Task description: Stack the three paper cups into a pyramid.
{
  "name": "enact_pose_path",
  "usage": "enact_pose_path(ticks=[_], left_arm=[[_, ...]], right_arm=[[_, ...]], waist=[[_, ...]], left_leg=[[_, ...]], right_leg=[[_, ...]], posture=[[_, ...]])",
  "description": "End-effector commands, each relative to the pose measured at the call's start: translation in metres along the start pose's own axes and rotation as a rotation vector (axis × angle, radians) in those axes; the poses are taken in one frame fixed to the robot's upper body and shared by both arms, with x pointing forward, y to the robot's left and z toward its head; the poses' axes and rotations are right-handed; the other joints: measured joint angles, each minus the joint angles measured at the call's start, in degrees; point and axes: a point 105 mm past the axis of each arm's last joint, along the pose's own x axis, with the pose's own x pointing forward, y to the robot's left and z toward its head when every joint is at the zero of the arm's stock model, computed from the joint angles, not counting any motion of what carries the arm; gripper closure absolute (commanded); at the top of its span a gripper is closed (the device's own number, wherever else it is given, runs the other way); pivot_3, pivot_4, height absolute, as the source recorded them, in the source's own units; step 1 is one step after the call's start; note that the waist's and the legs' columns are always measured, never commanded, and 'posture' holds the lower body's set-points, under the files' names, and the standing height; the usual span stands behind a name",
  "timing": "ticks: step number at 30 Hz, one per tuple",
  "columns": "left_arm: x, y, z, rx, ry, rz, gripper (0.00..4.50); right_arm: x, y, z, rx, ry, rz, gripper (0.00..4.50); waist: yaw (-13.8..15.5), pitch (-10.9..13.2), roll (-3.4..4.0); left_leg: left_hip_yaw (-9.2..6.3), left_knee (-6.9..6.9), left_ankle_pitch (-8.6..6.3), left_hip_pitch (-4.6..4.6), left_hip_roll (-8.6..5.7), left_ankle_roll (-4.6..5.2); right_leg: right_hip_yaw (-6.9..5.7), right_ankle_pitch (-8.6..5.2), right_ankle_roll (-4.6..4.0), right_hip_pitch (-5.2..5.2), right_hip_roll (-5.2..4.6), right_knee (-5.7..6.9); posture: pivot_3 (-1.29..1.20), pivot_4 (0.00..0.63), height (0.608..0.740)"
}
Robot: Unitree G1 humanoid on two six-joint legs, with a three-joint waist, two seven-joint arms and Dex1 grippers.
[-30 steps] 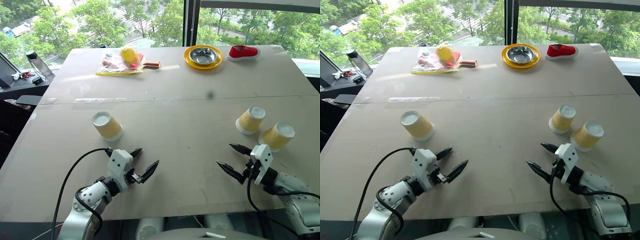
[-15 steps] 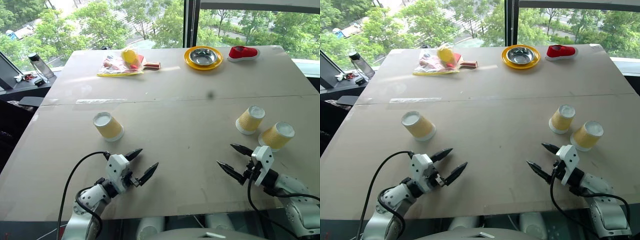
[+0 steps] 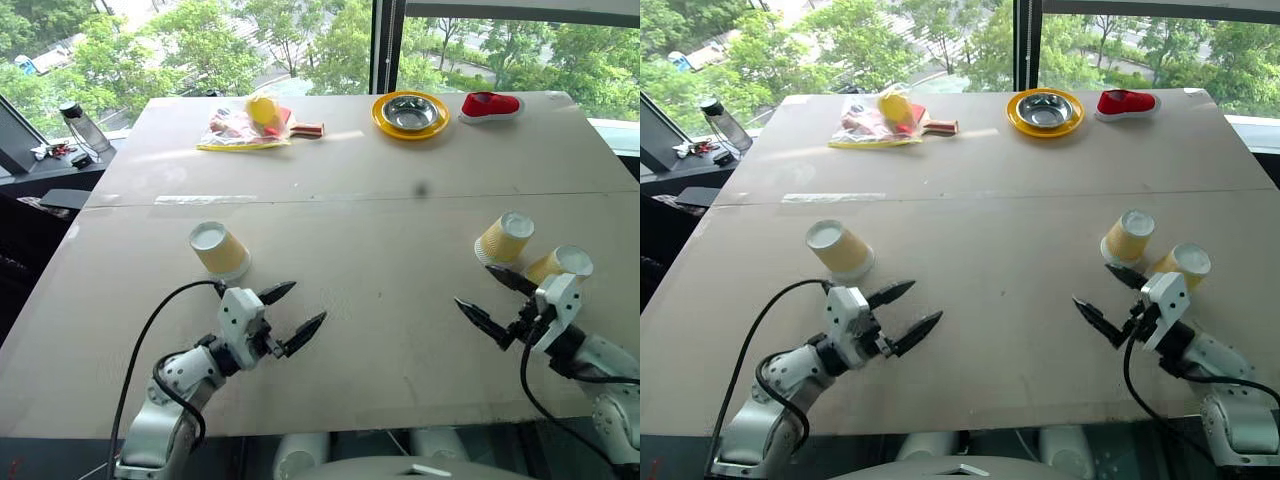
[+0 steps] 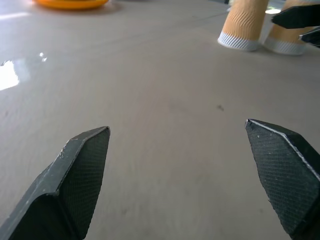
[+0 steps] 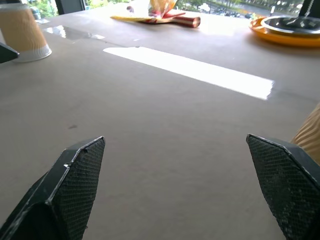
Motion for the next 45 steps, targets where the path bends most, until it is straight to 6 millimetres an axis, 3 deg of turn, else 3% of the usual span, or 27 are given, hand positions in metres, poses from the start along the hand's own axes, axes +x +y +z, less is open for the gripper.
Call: enact_pose_path(ticks=[1,7,10,14,23,26,28,29,30,34,37,45], left_arm=[[0.014,-0.008,0.050,0.036,-0.081,-0.178,0.06],[0.035,-0.006,0.100,0.127,-0.086,-0.307,0.06],[0.042,-0.009,0.111,0.147,-0.087,-0.343,0.06],[0.044,-0.012,0.117,0.148,-0.083,-0.371,0.06],[0.045,-0.013,0.114,0.158,-0.054,-0.383,0.06],[0.045,-0.013,0.113,0.164,-0.047,-0.374,0.00],[0.044,-0.012,0.112,0.170,-0.045,-0.367,0.00],[0.044,-0.012,0.112,0.171,-0.044,-0.364,0.00],[0.043,-0.011,0.111,0.173,-0.043,-0.358,0.00],[0.041,-0.010,0.104,0.172,-0.026,-0.340,0.00],[0.037,-0.003,0.096,0.164,-0.006,-0.274,0.00],[0.025,0.013,0.071,0.125,0.029,-0.036,0.00]], right_arm=[[0.005,-0.046,0.039,-0.097,-0.063,-0.233,0.00],[0.026,-0.057,0.033,-0.006,0.020,-0.367,0.00],[0.027,-0.062,0.027,0.010,0.074,-0.410,0.00],[0.027,-0.062,0.022,0.053,0.109,-0.416,0.00],[0.029,-0.061,0.022,0.078,0.132,-0.415,0.00],[0.029,-0.059,0.023,0.077,0.136,-0.403,0.73],[0.028,-0.059,0.023,0.075,0.140,-0.400,1.74],[0.027,-0.059,0.023,0.072,0.141,-0.399,1.83],[0.027,-0.060,0.023,0.070,0.141,-0.398,2.36],[0.033,-0.057,0.028,0.046,0.133,-0.368,2.41],[0.049,-0.048,0.044,0.017,0.097,-0.305,2.41],[0.112,0.009,0.067,0.020,0.033,-0.026,2.41]], waist=[[-0.2,0.1,0.00],[-0.1,0.1,-0.08],[-0.1,0.1,-0.04],[-0.2,0.1,-0.06],[-0.1,0.1,-0.06],[-0.1,0.1,-0.06],[-0.1,0.1,-0.06],[-0.1,0.1,-0.06],[-0.1,0.1,-0.06],[-0.1,0.1,-0.06],[-0.4,0.1,-0.04],[-1.0,0.1,-0.05]], left_leg=[[0.00,0.00,0.00,-0.01,0.00,0.00],[-0.15,-0.05,0.00,-0.22,-0.05,-0.01],[-0.10,0.02,0.03,-0.85,-0.09,-0.04],[-0.04,0.01,0.05,-0.97,-0.10,-0.08],[-0.07,0.11,0.01,-0.93,-0.10,0.00],[-0.07,0.12,0.01,-0.93,-0.10,0.00],[-0.07,0.11,0.01,-0.93,-0.10,0.00],[-0.07,0.12,0.01,-0.93,-0.10,0.00],[-0.07,0.13,0.01,-0.94,-0.10,0.00],[-0.06,0.13,0.01,-0.94,-0.11,0.00],[-0.05,0.13,0.01,-0.93,-0.10,0.00],[-0.07,0.13,0.01,-0.92,-0.05,0.00]], right_leg=[[0.01,0.00,0.00,-0.03,0.04,0.01],[-0.16,-0.04,0.06,-0.23,0.15,-0.05],[-0.12,-0.03,0.07,-0.85,0.13,0.08],[-0.05,-0.03,0.08,-0.92,0.12,-0.01],[-0.08,-0.02,0.07,-0.89,0.15,0.08],[-0.08,-0.02,0.08,-0.89,0.15,0.08],[-0.08,-0.02,0.07,-0.89,0.15,0.08],[-0.08,-0.02,0.08,-0.89,0.15,0.09],[-0.08,-0.02,0.08,-0.89,0.14,0.08],[-0.06,-0.02,0.08,-0.89,0.14,0.09],[-0.05,-0.02,0.08,-0.90,0.15,0.10],[-0.04,-0.02,0.07,-0.94,0.17,0.15]], posture=[[0.00,0.150,0.740],[0.00,0.150,0.740],[0.00,0.150,0.740],[0.00,0.150,0.740],[0.00,0.150,0.740],[0.00,0.150,0.740],[0.00,0.150,0.740],[0.00,0.150,0.740],[0.00,0.150,0.740],[0.00,0.150,0.740],[0.00,0.150,0.740],[0.00,0.150,0.740]])
